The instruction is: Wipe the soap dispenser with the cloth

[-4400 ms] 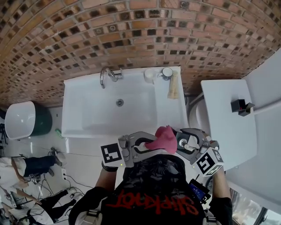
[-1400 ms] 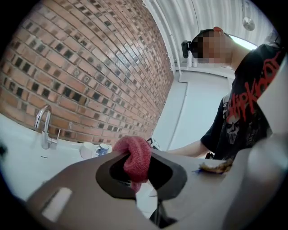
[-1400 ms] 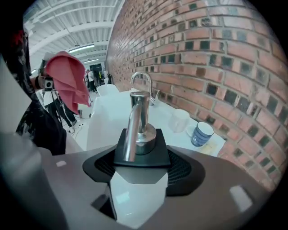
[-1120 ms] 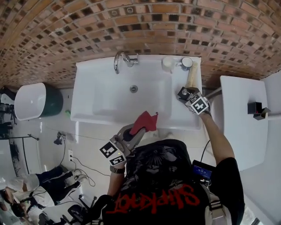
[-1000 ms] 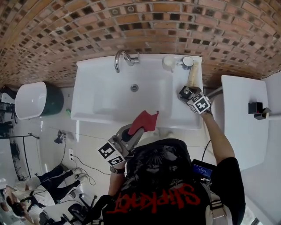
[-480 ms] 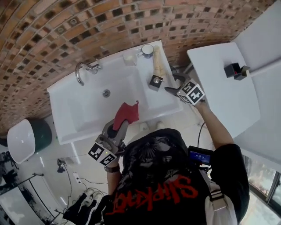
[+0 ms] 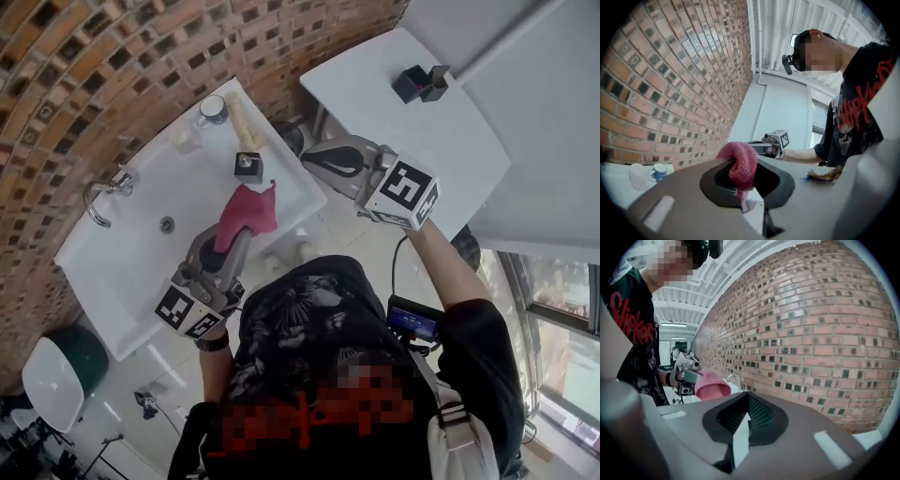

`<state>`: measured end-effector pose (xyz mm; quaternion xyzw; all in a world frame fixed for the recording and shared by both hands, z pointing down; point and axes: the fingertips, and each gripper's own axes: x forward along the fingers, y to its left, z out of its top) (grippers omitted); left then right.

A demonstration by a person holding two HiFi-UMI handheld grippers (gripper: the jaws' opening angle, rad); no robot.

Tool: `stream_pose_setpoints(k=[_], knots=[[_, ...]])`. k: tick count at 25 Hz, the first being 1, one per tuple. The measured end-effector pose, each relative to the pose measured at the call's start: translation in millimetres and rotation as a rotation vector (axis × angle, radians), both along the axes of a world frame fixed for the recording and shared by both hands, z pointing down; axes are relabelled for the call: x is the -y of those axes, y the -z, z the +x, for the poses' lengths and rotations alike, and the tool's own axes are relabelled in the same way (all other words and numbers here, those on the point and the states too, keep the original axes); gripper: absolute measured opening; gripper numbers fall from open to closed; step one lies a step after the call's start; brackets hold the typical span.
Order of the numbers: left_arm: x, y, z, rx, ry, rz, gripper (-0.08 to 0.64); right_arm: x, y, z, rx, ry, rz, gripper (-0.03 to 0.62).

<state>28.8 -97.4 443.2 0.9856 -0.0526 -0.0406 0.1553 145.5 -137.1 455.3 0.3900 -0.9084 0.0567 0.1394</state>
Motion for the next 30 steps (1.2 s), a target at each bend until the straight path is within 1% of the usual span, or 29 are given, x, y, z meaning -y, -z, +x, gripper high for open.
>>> stream_pose_setpoints(k=[3, 5, 7, 10, 12, 14, 19, 22, 26, 30], knots=[[-10.5, 7.5, 17.7, -0.009, -0.046, 0.007, 0.041, -18.8, 20.9, 6.4, 0.048, -0.036, 0.030, 0.002], [-18.2, 9.6, 26.8, -0.007, -0.066, 0.006, 0.041, -26.9, 27.6, 11.9, 0.058, -0.057, 0.046, 0.000], [-25.4, 9.9, 33.7, 0.001, -0.073, 0.001, 0.041, -33.7, 29.1, 18.2, 0.054, -0.078, 0.050, 0.000], [-33.7, 6.6, 38.3, 0.023, -0.059, -0.013, 0.041, -43.3, 26.7, 23.1, 0.072, -0.080, 0.035, 0.000], [-38.5, 1.0, 36.7, 0.044, -0.032, -0.027, 0.041, -48.6, 21.6, 21.8, 0.098, -0.063, 0.014, 0.000], [-44.1, -7.8, 32.5, 0.066, 0.013, -0.051, 0.041, -52.1, 11.7, 17.7, 0.121, -0.033, -0.019, 0.000], [-69.3, -39.2, 21.2, 0.133, 0.159, -0.144, 0.041, -62.5, -22.6, 3.6, 0.176, 0.093, -0.104, 0.000], [-90.9, -54.5, 16.9, 0.145, 0.238, -0.190, 0.041, -71.2, -42.6, -3.2, 0.199, 0.154, -0.150, 0.000], [-126.0, -66.8, 5.4, 0.155, 0.294, -0.218, 0.041, -95.7, -56.5, -20.9, 0.220, 0.203, -0.174, 0.000], [-152.0, -67.1, -5.7, 0.149, 0.328, -0.210, 0.041, -121.1, -57.8, -35.6, 0.224, 0.231, -0.171, 0.000]])
